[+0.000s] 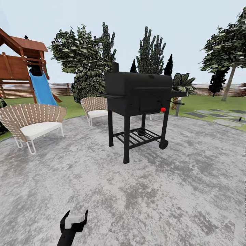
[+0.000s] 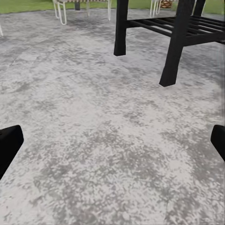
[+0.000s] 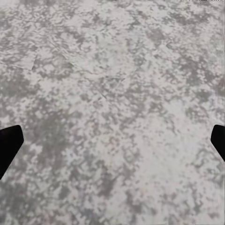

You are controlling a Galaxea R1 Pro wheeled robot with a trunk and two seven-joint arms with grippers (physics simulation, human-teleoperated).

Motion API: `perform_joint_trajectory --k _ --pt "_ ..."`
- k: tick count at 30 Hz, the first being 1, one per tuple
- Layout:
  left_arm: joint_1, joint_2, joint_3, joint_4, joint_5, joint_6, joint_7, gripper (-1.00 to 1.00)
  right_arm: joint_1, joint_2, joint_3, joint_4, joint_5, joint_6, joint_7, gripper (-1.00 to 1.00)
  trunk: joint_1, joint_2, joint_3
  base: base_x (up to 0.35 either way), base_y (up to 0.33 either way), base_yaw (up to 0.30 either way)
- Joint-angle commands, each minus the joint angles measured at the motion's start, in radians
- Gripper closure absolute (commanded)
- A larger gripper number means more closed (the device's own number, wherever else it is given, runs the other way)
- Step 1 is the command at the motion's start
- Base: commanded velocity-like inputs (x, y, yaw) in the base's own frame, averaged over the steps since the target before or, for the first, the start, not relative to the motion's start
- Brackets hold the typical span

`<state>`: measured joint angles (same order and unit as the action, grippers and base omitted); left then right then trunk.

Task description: In the garden, pick up the pesticide atomizer on the floor and spray pesticide onto both trees until each tree trunk is fully covered.

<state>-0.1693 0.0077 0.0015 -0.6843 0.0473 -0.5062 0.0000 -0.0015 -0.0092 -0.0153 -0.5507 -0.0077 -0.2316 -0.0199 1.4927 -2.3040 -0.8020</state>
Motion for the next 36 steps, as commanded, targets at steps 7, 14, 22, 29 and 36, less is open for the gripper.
perform_joint_trajectory --k 7,14,22,29,36 --pt "0.000 0.000 0.000 0.000 0.000 0.000 0.000 -1.00 0.000 0.000 0.000 0.000 0.000 0.000 0.000 -1.00 0.000 0.000 0.000 0.282 0.243 -0.271" --pt "-0.001 0.000 0.000 0.000 0.000 0.000 0.000 -1.00 0.000 0.000 0.000 0.000 0.000 0.000 0.000 -1.00 0.000 0.000 0.000 0.297 0.206 -0.271" --pt "0.000 0.000 0.000 0.000 -0.001 0.000 0.000 -1.00 0.000 0.000 0.000 0.000 -0.001 0.000 0.000 -1.00 0.000 0.000 0.000 0.331 0.030 -0.271" --pt "-0.001 0.000 0.000 -0.001 -0.002 0.000 -0.001 -1.00 0.000 0.000 0.000 0.000 -0.002 0.000 0.000 -1.00 0.000 0.000 0.000 0.087 0.000 -0.271" --pt "0.000 0.000 0.000 -0.001 -0.002 0.000 -0.002 -1.00 0.000 0.000 -0.004 0.000 -0.002 0.000 0.000 -1.00 0.000 0.000 0.000 0.003 0.000 -0.271"
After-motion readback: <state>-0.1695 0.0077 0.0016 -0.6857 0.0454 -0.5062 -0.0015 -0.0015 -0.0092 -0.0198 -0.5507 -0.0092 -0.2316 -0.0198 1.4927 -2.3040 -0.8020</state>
